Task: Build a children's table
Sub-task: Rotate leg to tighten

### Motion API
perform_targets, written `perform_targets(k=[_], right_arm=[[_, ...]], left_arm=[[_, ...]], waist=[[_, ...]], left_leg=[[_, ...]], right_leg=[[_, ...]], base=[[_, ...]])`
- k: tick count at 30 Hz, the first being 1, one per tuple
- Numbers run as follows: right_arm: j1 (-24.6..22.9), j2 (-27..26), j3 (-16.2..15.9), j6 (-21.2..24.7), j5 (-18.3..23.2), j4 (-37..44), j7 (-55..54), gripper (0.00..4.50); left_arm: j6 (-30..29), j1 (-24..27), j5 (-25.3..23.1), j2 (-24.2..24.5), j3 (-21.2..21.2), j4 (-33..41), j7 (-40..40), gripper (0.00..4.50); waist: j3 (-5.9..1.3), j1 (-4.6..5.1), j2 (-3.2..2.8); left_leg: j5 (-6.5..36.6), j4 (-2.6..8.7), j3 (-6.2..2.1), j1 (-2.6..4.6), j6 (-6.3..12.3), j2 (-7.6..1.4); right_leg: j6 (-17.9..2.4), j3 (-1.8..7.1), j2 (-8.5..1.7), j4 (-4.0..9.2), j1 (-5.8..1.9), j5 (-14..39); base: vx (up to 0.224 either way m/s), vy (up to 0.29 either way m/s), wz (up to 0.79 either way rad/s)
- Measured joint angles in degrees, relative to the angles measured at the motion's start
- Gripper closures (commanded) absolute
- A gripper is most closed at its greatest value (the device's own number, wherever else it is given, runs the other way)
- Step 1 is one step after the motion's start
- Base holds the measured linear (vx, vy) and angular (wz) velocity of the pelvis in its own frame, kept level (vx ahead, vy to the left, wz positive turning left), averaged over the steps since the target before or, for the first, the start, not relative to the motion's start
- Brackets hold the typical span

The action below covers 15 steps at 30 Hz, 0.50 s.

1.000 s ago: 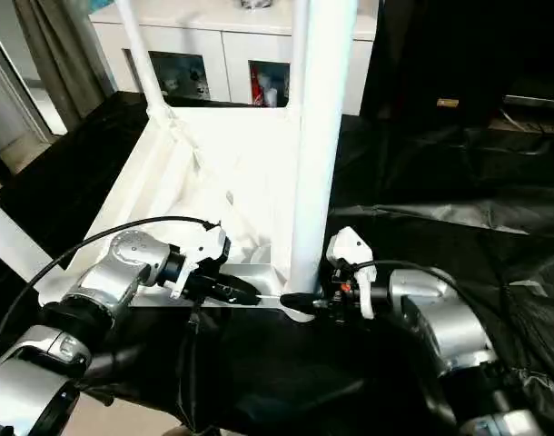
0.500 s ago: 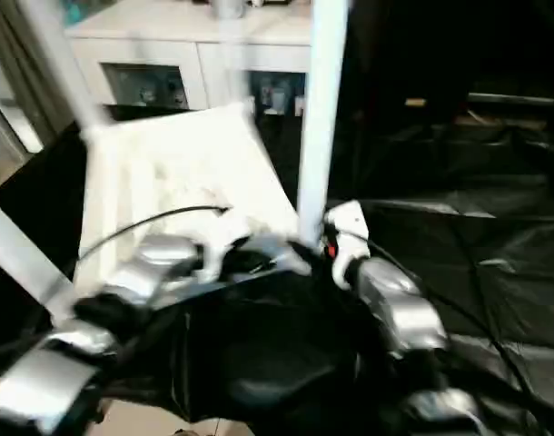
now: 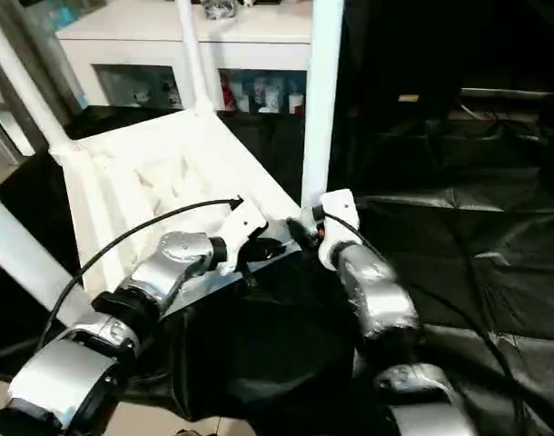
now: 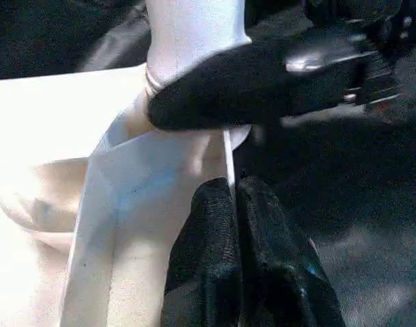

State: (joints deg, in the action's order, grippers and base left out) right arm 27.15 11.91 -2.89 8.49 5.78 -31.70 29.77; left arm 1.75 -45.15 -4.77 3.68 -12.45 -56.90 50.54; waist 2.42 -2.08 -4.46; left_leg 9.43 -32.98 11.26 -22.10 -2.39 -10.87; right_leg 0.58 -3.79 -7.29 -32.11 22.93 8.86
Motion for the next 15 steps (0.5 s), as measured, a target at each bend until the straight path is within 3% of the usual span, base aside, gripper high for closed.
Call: perform_targets(k=[4,9,15], right_arm=[[-3.28,4.50,-2.39,-0.85,1.29,4.72,9.39,0.72],[-7.06,9.67,-4.04,-0.44,5.19,11.18,22.83,0.72],[-7.50,13.12,-4.54,2.54,7.92,13.74,30.34,0.72]], left_arm=[[1.47,1.68,0.93,3.02,-0.88,2.85,7.37,4.50],[2.28,4.06,2.96,6.76,-2.56,7.88,19.70,4.50],[1.60,5.15,4.12,8.81,-3.75,10.60,26.58,4.50]], waist=[[-0.01,-0.81,-0.01],[-0.01,-3.08,-0.02],[-0.01,-3.60,-0.02]], left_leg=[[0.00,0.03,0.04,-0.02,0.00,-0.14],[-0.03,-0.18,0.11,-0.40,0.30,-0.21],[0.12,-0.81,0.13,-1.00,0.51,-0.23]], right_leg=[[-0.19,-0.06,0.02,-0.31,0.06,-0.23],[-0.02,-0.04,-0.01,-0.86,0.46,0.33],[-0.08,0.06,-0.05,-1.09,0.93,0.34]], base=[[0.054,-0.020,0.04],[0.056,-0.009,0.02],[0.000,0.000,0.00]])
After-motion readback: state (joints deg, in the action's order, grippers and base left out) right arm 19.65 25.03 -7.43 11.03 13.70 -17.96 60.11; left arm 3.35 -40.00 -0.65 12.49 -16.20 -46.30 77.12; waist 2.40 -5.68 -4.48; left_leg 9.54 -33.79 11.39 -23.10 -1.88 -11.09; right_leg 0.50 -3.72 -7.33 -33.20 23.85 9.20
